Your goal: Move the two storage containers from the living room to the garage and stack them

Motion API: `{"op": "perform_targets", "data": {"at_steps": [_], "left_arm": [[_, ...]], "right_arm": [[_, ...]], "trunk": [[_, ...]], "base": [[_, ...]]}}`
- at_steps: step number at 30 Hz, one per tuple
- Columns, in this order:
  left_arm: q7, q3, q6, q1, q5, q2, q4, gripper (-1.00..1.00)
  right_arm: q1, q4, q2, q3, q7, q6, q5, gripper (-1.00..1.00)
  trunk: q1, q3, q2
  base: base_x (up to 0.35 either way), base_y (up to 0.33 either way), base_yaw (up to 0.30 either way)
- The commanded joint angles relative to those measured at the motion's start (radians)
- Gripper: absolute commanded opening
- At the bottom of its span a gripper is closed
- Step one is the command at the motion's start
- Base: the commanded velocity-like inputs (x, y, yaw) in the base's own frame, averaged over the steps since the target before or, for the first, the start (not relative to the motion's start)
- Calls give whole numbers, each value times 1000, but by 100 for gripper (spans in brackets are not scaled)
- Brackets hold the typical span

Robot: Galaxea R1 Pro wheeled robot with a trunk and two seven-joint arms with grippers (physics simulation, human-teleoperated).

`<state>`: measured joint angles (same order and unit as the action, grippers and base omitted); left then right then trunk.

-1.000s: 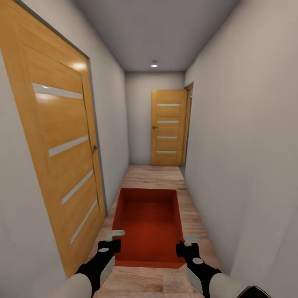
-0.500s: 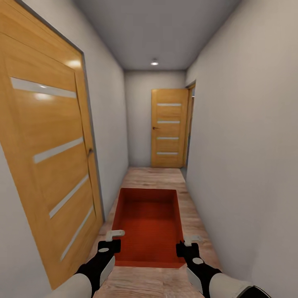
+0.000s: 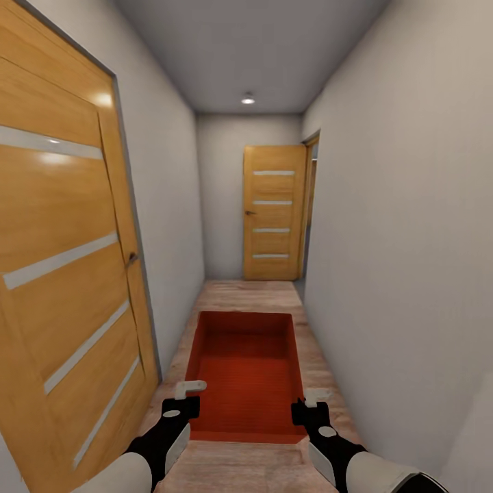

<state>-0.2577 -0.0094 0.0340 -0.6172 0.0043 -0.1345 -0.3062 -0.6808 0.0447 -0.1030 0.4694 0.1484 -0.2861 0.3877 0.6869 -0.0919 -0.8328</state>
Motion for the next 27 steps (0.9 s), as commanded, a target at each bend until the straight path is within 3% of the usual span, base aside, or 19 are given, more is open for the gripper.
{"op": "perform_targets", "data": {"at_steps": [1, 27], "left_arm": [[-8, 23, 4, -1, -15, 9, -31, -100], [-8, 23, 4, -1, -15, 9, -31, -100]], "right_arm": [[0, -2, 0, -7, -1, -2, 11, -100], [0, -2, 0, -7, -1, -2, 11, -100]], "trunk": [[1, -2, -1], [1, -2, -1]], "base": [[323, 0, -47], [324, 0, -3]]}}
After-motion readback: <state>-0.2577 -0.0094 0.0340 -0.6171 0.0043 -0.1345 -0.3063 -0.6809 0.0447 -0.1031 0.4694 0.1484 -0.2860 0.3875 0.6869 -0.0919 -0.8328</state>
